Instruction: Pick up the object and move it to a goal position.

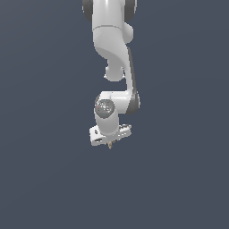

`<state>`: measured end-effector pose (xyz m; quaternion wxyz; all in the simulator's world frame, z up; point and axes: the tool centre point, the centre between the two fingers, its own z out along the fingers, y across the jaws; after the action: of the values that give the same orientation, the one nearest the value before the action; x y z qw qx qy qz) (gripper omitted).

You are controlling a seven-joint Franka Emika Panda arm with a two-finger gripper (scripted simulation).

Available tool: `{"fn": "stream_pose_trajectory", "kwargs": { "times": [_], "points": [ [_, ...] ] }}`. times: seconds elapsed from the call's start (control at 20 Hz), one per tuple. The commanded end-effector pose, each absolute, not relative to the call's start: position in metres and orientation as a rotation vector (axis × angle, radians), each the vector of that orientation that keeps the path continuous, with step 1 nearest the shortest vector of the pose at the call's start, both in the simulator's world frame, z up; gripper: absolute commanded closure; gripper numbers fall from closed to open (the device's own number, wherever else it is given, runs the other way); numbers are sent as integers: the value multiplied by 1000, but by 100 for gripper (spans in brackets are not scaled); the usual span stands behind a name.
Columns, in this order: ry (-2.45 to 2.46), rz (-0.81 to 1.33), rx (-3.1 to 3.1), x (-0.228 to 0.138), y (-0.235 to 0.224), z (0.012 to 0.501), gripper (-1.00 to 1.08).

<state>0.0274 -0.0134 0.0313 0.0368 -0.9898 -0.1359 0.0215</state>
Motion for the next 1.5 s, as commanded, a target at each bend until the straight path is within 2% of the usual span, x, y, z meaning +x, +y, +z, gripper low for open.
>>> {"fn": "stream_pose_trajectory", "kwargs": {
  "times": [0.0, 0.45, 0.75, 1.1, 1.45],
  "points": [
    [-419, 66, -3039, 27, -13, 30, 108],
    [-418, 59, -3039, 29, -12, 33, 108],
    [-418, -27, -3048, 44, 0, 60, 108],
    [-415, -255, -3058, 77, 30, 136, 108],
    [-406, -602, -3043, 104, 76, 256, 108]
  ]
}}
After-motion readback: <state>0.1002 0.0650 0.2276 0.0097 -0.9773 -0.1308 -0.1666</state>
